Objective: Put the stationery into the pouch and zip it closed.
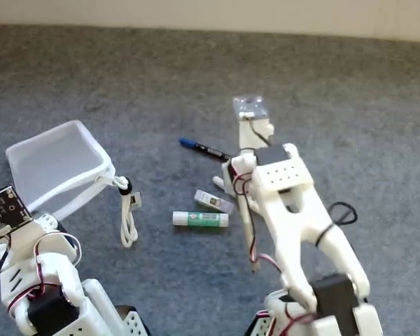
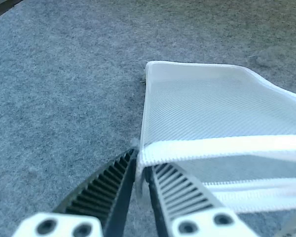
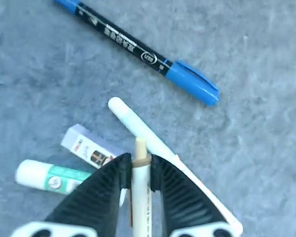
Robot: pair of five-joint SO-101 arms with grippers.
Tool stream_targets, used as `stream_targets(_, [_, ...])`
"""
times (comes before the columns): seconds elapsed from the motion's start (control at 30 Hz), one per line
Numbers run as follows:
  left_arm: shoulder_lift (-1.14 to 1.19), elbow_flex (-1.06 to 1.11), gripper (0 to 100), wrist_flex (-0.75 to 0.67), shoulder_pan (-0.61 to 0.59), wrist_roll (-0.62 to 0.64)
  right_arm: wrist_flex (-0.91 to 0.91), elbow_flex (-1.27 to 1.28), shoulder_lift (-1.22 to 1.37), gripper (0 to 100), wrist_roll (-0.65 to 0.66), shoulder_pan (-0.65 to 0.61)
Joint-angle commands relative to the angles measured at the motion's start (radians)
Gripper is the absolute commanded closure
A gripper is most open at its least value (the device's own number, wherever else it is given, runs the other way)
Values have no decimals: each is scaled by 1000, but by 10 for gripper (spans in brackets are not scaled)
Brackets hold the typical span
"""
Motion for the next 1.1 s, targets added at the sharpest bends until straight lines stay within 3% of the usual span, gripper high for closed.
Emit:
stream_targets(0.0, [-10,-7,995,-5,24,6,56,-54,-125,994,-60,-16])
stream_targets(0.27, [-10,-107,995,-3,51,2,97,-10,-249,994,-66,-24])
stream_targets(0.43, [-10,-179,995,0,170,-49,-2,136,-390,994,-66,-19])
stream_targets(0.63, [7,-297,995,3,214,-81,-94,326,-644,994,-66,-19])
stream_targets(1.07, [472,-717,995,196,367,-101,-137,444,-843,994,-66,-25])
